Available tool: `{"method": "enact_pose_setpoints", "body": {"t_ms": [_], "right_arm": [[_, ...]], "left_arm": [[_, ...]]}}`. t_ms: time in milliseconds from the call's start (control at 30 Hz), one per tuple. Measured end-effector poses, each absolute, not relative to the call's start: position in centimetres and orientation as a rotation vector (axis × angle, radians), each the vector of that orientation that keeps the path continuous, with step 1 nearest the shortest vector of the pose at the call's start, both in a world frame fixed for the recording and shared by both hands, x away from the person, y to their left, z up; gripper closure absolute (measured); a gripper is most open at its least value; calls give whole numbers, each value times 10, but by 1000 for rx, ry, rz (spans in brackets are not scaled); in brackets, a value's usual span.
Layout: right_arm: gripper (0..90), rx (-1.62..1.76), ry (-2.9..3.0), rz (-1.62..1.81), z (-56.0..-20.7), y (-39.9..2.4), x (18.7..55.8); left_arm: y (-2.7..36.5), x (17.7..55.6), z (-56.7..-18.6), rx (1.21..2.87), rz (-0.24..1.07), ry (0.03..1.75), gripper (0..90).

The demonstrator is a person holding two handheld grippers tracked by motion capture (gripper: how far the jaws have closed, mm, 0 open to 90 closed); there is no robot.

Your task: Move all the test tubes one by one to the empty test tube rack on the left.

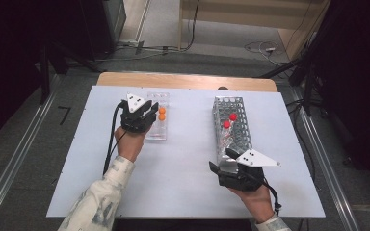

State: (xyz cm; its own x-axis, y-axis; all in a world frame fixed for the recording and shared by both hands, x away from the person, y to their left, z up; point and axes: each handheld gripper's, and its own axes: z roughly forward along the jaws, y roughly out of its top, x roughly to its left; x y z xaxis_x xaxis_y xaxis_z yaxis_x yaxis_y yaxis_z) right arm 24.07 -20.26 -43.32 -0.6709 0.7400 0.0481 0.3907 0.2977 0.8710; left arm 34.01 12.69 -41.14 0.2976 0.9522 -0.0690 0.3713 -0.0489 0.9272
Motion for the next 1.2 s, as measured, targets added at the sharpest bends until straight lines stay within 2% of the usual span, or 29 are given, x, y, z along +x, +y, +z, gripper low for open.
{"method": "enact_pose_setpoints", "body": {"t_ms": [167,233,400,533,600,933,1200], "right_arm": [[255,1024,2197,1320,-434,-205,242],[257,1033,2190,1315,-434,-206,243],[263,1057,2160,1309,-434,-210,246],[265,1072,2130,1294,-436,-213,249],[272,1083,2102,1282,-438,-216,252],[460,1152,1992,1288,-456,-222,271],[530,1152,1986,1256,-464,-220,279]], "left_arm": [[128,331,-408,1584,713,1223,687],[128,326,-406,1585,696,1212,640],[123,309,-407,1594,684,1193,471],[116,295,-409,1608,672,1185,298],[113,287,-411,1616,661,1174,249],[101,266,-415,1656,653,1118,241],[96,263,-416,1674,661,1094,256]]}}
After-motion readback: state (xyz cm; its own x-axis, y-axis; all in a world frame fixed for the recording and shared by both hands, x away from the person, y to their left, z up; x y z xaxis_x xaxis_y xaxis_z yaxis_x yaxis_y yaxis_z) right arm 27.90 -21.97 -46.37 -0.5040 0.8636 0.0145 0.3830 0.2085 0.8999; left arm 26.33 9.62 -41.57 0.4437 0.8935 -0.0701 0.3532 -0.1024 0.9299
